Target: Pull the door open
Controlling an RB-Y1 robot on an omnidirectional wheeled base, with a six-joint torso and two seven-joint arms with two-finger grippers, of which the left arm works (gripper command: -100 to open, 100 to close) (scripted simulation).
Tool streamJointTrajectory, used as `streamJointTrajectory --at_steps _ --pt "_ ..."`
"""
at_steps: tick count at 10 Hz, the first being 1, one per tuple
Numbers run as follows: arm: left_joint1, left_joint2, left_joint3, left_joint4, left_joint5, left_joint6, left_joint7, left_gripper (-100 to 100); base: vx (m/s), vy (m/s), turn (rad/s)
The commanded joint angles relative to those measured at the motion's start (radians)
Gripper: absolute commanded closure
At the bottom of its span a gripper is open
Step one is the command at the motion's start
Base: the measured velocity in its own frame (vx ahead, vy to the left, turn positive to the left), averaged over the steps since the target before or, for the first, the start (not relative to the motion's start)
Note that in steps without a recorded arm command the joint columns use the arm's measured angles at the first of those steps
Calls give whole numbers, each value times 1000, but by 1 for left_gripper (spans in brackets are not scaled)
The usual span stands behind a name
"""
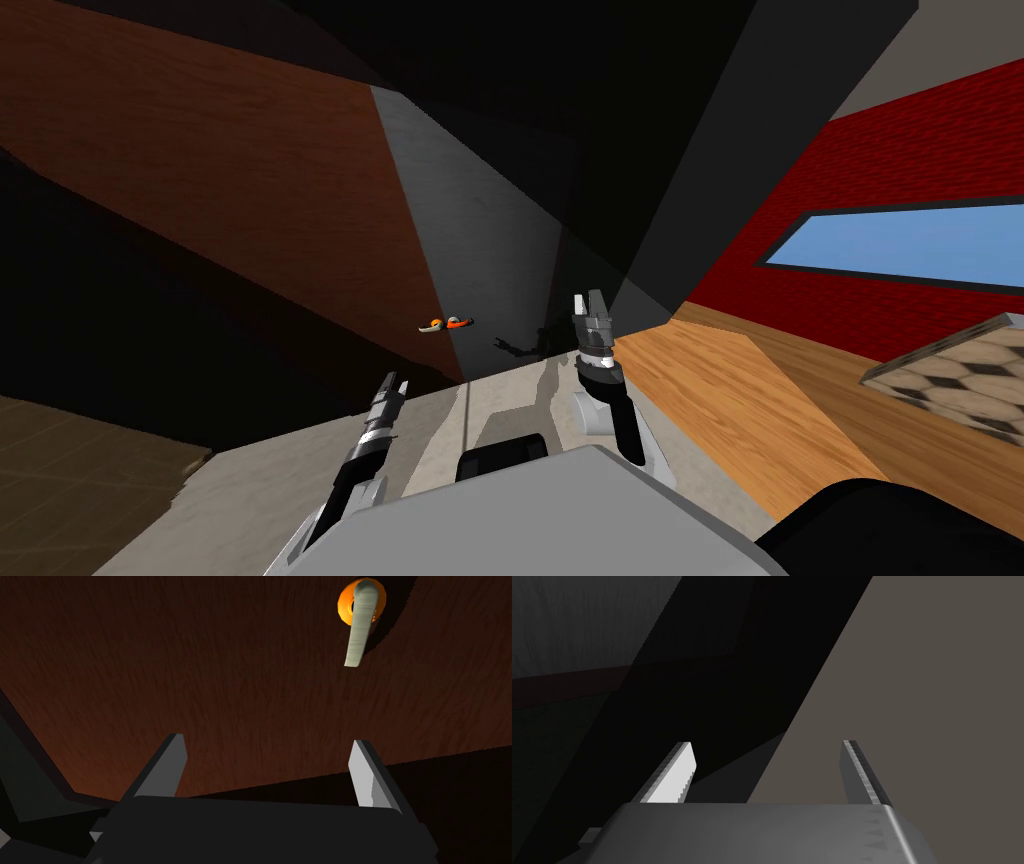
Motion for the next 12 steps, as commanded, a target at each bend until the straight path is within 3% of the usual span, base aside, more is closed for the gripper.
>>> streamJointTrajectory --at_steps 1,12 --pt "-9 7 1 32 2 -6 7 -100 84 36 -56" --pt "-53 43 5 236 12 -55 50 -100 96 29 -59"
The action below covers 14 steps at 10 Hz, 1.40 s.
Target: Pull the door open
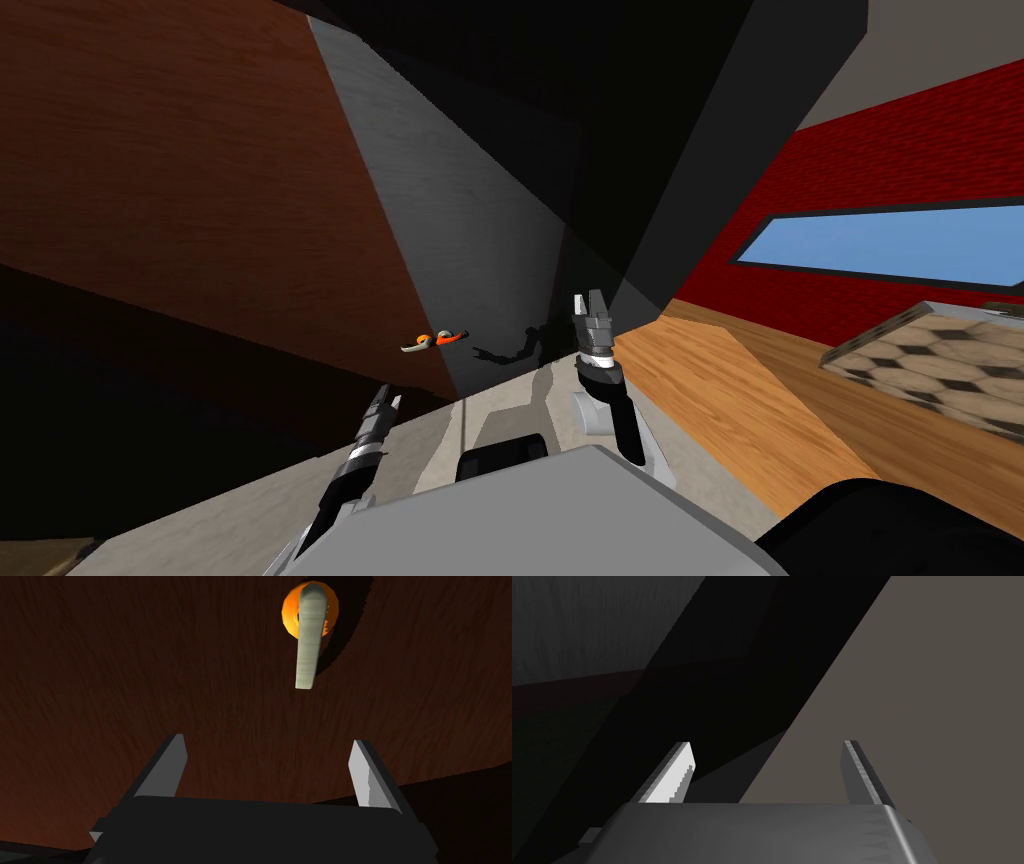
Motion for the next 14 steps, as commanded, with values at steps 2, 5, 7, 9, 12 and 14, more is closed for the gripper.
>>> streamJointTrajectory --at_steps 2,5,7,9,12,14 --pt "-12 6 0 45 1 -15 8 -100 73 23 -42" --pt "-27 17 1 110 5 -30 21 -100 99 26 -69" --pt "-36 23 2 147 6 -40 29 -100 128 51 -64" --pt "-34 23 2 141 7 -33 28 -100 62 25 -20" --pt "-3 63 64 186 34 -13 17 -100 62 77 126" --pt "-3 65 68 190 36 -11 15 -100 62 66 14"
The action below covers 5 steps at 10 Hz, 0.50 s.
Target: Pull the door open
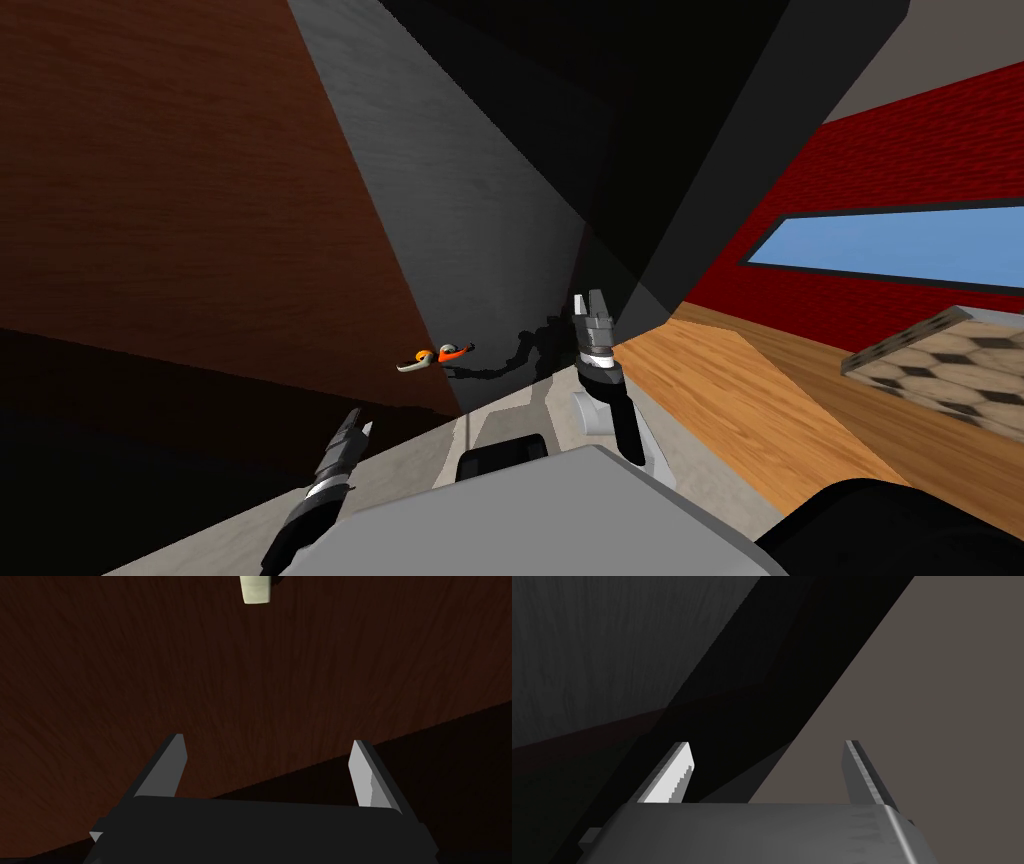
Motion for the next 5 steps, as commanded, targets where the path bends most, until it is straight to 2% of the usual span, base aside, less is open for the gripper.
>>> streamJointTrajectory --at_steps 1,3,4,5 --pt "-14 1 8 27 3 -4 -4 -100 124 92 11" --pt "-35 -14 -4 23 -3 -2 -8 -100 170 96 -67" --pt "-53 -29 -17 16 -9 -2 -10 -100 171 68 -117" --pt "-60 -34 -23 14 -12 -3 -10 -100 143 29 -110"
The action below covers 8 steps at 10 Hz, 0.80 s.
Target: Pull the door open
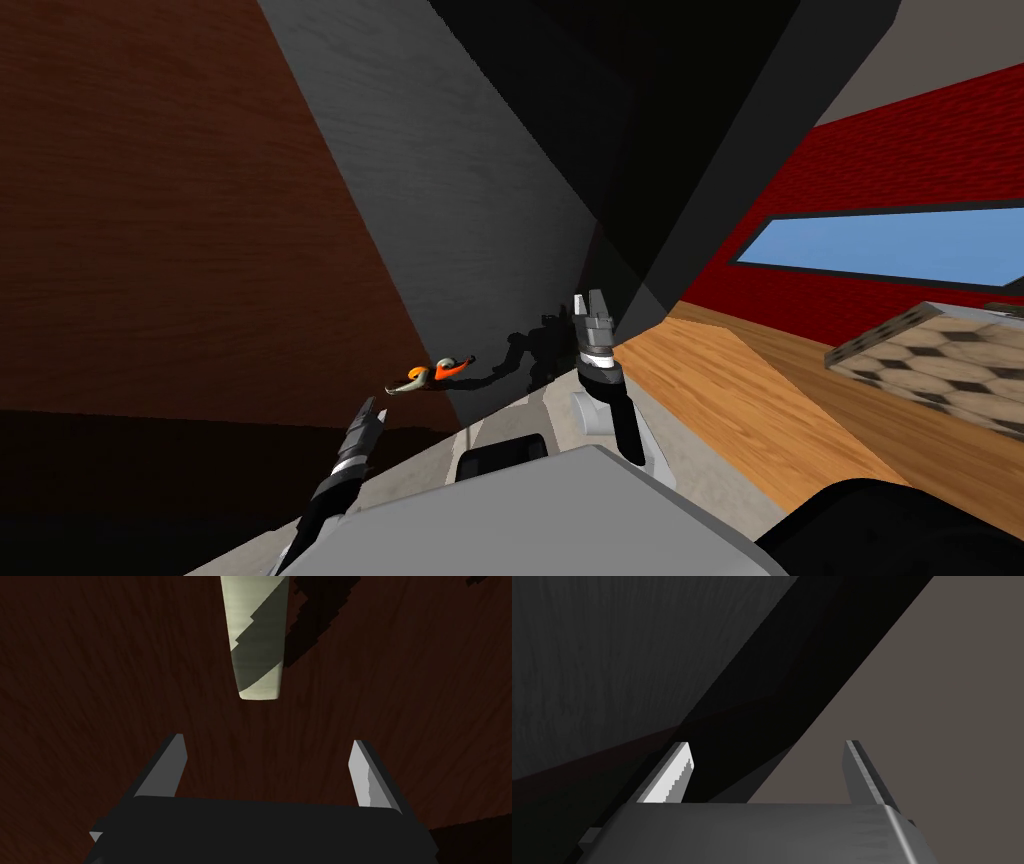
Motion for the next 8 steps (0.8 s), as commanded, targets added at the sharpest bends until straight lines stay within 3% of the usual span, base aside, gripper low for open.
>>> streamJointTrajectory --at_steps 1,2,3,8 --pt "-20 -24 -24 -20 -11 -1 -2 -100 156 -74 -189" --pt "-11 -14 -13 -22 -6 7 -3 -100 79 -43 -39" --pt "-11 -14 -13 -22 -6 7 -3 100 -11 9 39" --pt "-11 -14 -13 -22 -6 7 -3 100 -14 6 -6"
